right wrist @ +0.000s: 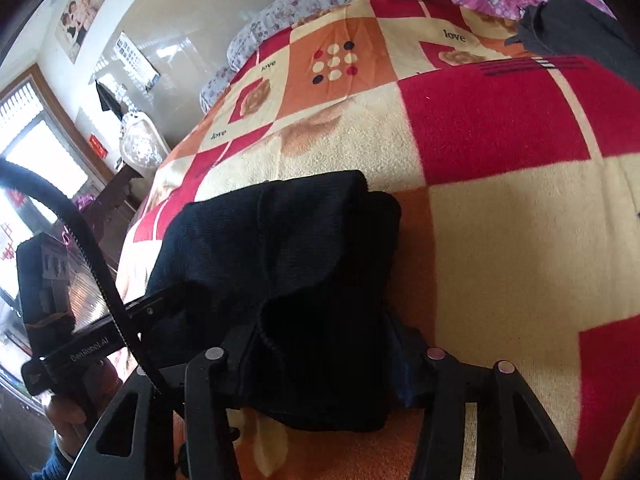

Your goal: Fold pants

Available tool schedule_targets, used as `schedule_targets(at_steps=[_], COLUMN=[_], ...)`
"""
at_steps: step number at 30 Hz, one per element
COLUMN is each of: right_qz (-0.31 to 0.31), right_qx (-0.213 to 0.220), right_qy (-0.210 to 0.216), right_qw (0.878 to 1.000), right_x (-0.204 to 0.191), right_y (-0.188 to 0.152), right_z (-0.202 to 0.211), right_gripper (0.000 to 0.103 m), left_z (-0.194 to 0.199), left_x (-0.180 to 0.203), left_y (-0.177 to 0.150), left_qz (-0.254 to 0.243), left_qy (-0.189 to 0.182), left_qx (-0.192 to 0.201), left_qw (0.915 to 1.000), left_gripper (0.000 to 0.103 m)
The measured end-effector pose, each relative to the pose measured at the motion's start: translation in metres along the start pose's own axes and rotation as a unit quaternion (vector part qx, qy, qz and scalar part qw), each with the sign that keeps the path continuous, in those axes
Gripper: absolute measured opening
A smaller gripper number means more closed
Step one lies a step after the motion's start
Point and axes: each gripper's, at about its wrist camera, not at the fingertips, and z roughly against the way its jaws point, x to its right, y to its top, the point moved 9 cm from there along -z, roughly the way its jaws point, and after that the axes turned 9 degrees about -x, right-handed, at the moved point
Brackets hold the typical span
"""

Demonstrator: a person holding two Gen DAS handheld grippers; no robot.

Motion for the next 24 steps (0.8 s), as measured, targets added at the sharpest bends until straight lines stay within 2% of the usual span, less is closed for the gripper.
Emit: schedule_targets(at_steps=[3, 9, 18, 24], right_qz=[-0.009, 0.028, 0.073, 0.073], right_qx=[-0.001, 0.023, 0.052, 0.045], right_qy=[-0.005, -0.069, -0.105, -0.109], right_qw=[1.000, 0.997, 0.990, 0.990], right_x=[0.003, -0.013, -0.051, -0.063], right_y=[-0.004, -0.016, -0.037, -0.051], right_z=[0.010, 0.044, 0.068, 0.061], right_gripper=[0.058, 0.058, 0.058, 0.058], left_z=[0.008, 0.038, 0.076, 0.091], left_x=[-0.002, 0.002, 0.018, 0.021], left_y=[-0.001, -0.008, -0.030, -0.047], left_qz=[0.002, -0.012, -0.030, -0.027], left_qy=[0.014, 0.092, 0.115, 0.129], left_qx=[0.000, 0.036, 0.072, 0.078], left_qw=[0.9999, 0.9950, 0.9903, 0.9882], left_gripper=[0.068, 0.068, 0.068, 0.068])
